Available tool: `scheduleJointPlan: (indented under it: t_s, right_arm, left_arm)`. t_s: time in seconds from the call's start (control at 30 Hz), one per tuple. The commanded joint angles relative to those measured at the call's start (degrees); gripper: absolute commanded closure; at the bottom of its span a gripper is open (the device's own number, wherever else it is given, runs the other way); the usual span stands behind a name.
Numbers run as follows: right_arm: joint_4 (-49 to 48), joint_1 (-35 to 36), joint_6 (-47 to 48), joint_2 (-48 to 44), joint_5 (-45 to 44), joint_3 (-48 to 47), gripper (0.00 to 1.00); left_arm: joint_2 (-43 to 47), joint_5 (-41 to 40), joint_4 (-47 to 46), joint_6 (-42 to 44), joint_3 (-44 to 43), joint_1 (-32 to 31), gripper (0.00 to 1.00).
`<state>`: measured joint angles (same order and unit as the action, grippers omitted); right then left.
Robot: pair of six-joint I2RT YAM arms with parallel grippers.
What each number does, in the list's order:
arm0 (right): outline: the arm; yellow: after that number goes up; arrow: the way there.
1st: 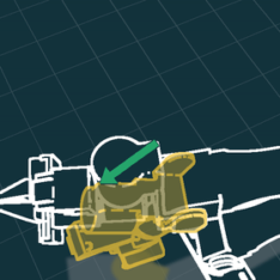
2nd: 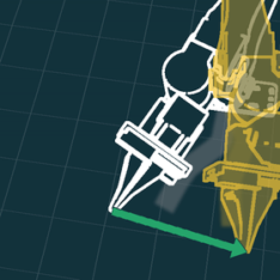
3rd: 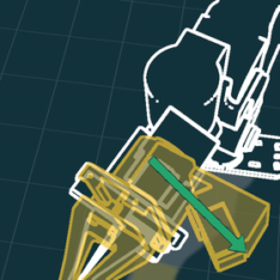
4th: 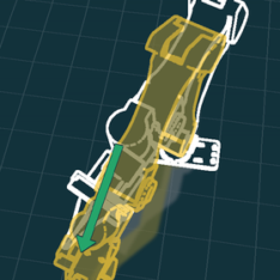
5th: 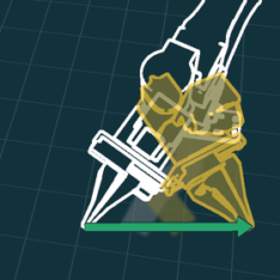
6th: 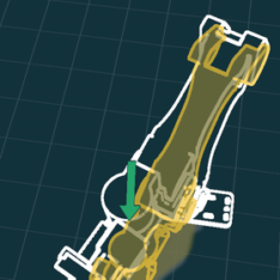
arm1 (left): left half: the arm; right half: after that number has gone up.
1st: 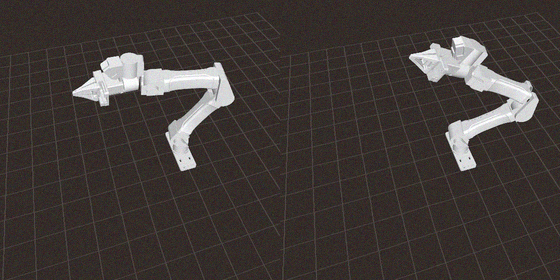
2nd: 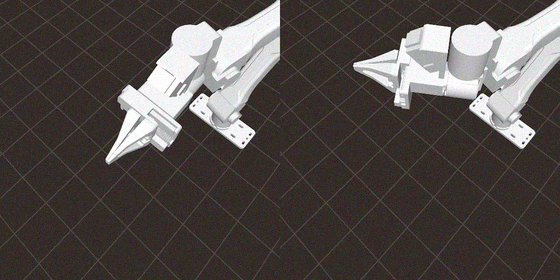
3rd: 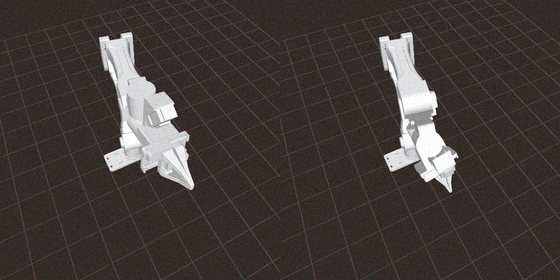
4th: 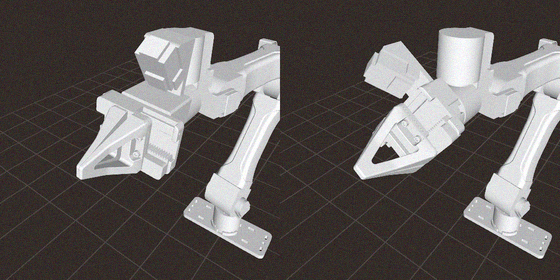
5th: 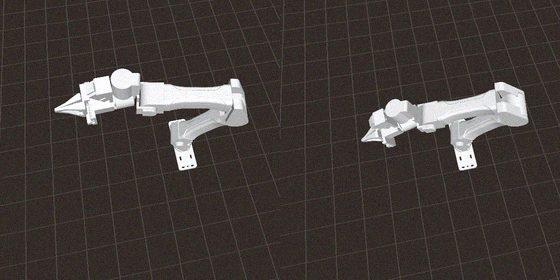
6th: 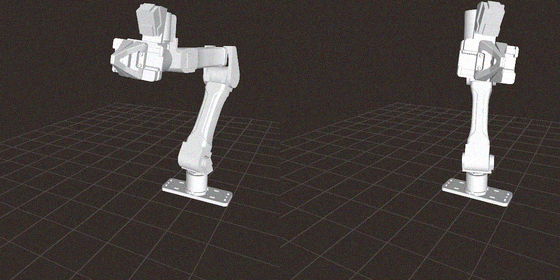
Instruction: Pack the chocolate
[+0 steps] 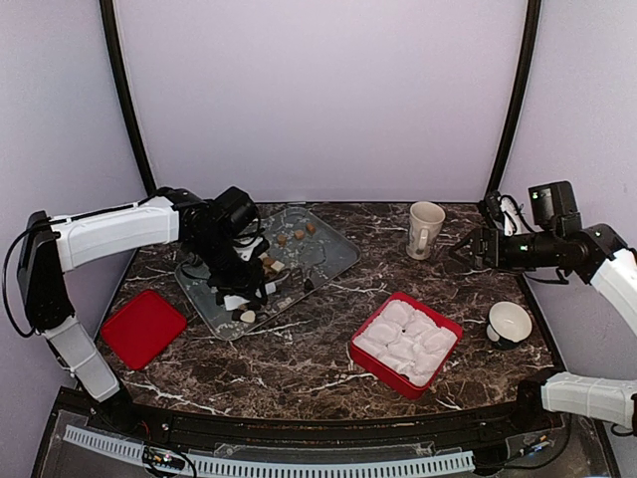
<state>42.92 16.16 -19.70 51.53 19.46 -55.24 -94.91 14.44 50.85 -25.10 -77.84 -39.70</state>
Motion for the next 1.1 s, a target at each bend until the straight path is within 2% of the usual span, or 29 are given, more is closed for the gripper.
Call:
scheduleJointPlan:
  t_s: [0.0, 0.77, 1.07]
  right_arm:
    - [-2.13, -0.2, -0.94, -0.48, -0.42, 0.56, 0.0]
    - [-3.02, -0.28, -1.82, -0.4, -0.78, 1.37, 0.0]
    - [-3.3, -0.27, -1.61, 0.43, -0.52, 0.86, 0.0]
  left_arm:
    - [0.0, 1.2, -3.27, -6.58, 0.82, -0.64, 0.65]
    - [-8.37, 2.18, -4.75, -6.73, -6.81, -0.73, 0.61]
    - [-11.06, 1.93, -3.22, -4.34, -9.3, -0.73, 0.6]
